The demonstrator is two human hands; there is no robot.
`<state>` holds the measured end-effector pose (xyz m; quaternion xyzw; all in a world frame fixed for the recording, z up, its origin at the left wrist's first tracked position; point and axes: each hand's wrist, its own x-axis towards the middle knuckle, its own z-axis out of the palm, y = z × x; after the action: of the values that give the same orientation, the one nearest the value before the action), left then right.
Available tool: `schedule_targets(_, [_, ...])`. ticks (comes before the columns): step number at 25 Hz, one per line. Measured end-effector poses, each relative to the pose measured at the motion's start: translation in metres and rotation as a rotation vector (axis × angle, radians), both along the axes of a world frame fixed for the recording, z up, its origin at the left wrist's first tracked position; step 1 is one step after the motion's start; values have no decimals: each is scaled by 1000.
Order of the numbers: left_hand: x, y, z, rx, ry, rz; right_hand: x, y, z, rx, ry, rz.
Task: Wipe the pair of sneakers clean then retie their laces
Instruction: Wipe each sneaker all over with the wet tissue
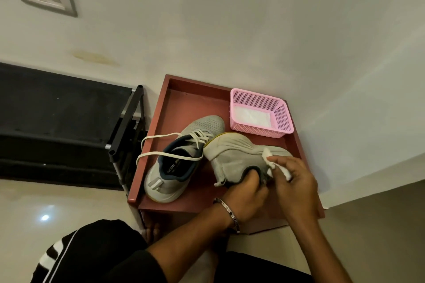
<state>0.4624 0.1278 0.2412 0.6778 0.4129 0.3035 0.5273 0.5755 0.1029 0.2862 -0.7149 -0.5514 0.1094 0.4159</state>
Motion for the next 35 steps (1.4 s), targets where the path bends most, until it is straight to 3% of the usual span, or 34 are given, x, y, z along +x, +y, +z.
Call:
schedule_targets(4, [2,-4,-5,90,-86,19,-22,-9,2,108,-55,177])
schedule_targets(9, [0,-5,-3,-157,-148,-5,20,-4,-15,19,48,-155])
schedule_targets(15, [2,0,2,-361,-364,31,3,-12,-16,101,-6,26])
schedule_targets(19, [2,-1,3,-373,-395,37,28,-6,-20,33,3,-195])
schedule_targets(24, [6,-4,7,-560,-492,60,-1,-17,-19,121,-107,83])
schedule_targets(26, [7,-2,7,-512,-461,98,22,-11,-24,109,-144,-44])
schedule_targets(29, [7,1,5,-485,-456,125,45,-9,-27,18,-27,-295])
schedule_targets(33, [9,2,4,-566,-498,144,10,-18,-27,121,-71,-32])
schedule_targets(35, [8,2,7,-599,-550,156,19,-11,-29,153,-56,-57])
